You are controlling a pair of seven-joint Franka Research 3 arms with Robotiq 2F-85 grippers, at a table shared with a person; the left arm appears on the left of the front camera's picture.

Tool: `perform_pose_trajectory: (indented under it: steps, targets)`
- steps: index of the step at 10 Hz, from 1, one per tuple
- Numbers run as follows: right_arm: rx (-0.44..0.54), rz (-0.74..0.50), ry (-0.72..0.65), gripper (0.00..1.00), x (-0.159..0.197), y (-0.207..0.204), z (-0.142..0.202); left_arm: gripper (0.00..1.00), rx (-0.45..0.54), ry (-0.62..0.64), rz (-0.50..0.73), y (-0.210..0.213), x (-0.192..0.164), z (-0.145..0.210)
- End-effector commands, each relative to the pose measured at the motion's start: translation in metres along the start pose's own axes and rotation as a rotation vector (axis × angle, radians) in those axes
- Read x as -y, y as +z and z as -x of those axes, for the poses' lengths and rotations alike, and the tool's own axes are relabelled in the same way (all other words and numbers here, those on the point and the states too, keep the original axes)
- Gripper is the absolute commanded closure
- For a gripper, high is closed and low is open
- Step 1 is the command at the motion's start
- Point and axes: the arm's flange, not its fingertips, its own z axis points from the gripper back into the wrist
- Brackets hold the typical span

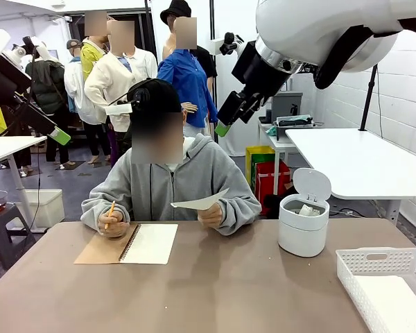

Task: Sort the paper based on its condition.
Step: If a person hands you a paper, place it in the Organizing basket , and if it's crumpled, put it in the Trash can.

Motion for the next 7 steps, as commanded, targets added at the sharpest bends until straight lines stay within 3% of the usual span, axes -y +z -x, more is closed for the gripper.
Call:
perform_pose_trajectory:
  steps: [1, 3, 7]
  targets:
    - [0.005, -0.008, -0.011, 0.0, 0.0, 0.001, 0.0, 0.0, 0.009, 0.001, -0.006, 0.0, -0.001, 0.0]
    - [0.0, 0.0, 0.0, 0.0, 0.0, 0.0, 0.0, 0.0, 0.009, 0.001, -0.006, 0.0, -0.001, 0.0]
    - [-0.092, -0.16, -0.297, 0.0, 0.049, -0.046, -0.007, 0.0, 0.009, 0.001, -0.006, 0.0, -0.001, 0.0]
